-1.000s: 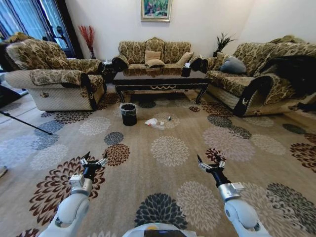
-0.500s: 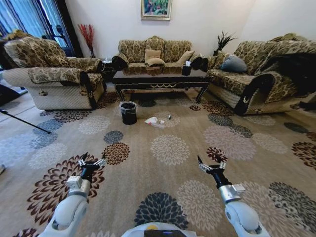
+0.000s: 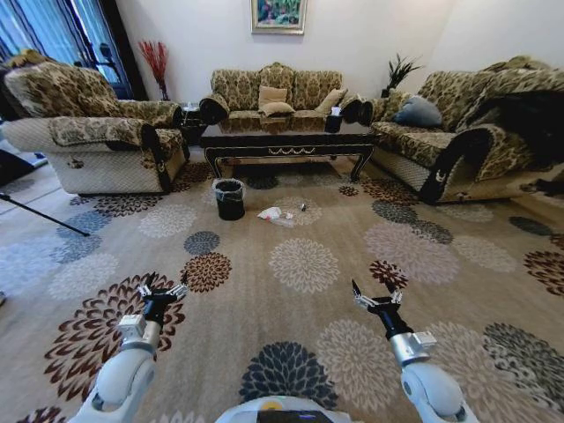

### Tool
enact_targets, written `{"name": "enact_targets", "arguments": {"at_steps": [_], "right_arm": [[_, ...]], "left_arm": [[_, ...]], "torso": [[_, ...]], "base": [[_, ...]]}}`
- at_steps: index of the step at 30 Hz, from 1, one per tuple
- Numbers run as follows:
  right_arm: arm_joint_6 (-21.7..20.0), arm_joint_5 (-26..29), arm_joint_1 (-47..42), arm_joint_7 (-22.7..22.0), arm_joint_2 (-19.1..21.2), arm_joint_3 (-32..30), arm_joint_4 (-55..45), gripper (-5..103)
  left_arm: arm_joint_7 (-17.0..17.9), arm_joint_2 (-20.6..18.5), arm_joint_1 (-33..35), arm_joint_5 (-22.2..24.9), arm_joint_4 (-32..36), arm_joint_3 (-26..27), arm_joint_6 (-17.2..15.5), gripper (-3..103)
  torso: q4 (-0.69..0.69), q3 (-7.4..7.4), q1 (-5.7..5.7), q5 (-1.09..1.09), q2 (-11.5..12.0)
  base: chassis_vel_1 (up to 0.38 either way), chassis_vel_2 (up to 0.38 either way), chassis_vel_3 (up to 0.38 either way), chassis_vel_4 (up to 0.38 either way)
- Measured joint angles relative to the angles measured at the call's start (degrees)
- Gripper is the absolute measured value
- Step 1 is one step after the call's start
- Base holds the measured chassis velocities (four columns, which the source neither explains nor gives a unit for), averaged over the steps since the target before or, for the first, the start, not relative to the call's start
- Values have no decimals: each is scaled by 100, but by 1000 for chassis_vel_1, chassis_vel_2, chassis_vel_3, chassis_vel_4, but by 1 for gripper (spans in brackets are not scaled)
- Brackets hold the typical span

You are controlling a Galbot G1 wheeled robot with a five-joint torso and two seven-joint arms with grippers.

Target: Move to the front of the table and pick up the trash from the floor, then place it into the trash bin.

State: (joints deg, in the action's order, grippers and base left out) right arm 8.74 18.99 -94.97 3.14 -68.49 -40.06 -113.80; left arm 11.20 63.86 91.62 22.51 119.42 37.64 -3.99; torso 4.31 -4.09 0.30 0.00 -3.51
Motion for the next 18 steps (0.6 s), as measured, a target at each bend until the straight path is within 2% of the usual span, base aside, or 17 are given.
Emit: {"name": "enact_targets", "arguments": {"at_steps": [18], "right_arm": [[8, -35, -41, 3, -40, -4, -3, 100]], "left_arm": [[-25, 34, 52, -35, 9, 33, 34, 100]], "torso": [[0, 349, -28, 0, 353]], "base": [[0, 0, 0, 0]]}}
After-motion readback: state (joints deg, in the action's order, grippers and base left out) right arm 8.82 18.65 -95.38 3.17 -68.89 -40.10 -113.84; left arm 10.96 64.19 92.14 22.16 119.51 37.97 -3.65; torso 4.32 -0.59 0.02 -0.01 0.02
